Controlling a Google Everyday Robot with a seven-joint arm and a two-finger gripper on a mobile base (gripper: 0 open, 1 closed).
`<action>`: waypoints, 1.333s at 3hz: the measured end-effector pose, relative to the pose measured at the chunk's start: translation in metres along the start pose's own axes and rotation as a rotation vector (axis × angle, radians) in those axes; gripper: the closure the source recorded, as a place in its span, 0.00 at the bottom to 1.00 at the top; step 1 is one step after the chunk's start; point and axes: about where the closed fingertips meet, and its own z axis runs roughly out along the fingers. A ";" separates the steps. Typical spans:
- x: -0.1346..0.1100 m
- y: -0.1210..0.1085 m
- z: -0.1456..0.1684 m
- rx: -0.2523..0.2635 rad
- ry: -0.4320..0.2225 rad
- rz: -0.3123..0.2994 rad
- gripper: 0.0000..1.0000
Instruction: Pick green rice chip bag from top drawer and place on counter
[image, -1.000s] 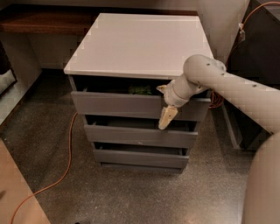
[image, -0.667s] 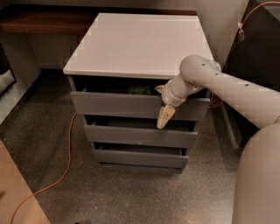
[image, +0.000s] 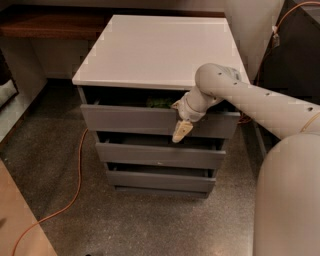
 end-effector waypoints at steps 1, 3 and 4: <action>-0.003 0.008 0.000 -0.018 0.011 0.004 0.48; -0.016 0.059 -0.022 -0.022 -0.001 0.026 0.99; -0.020 0.094 -0.025 -0.038 -0.004 0.044 1.00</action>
Offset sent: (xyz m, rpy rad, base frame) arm -0.0551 0.0025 0.0092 -0.0067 0.0363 -0.0113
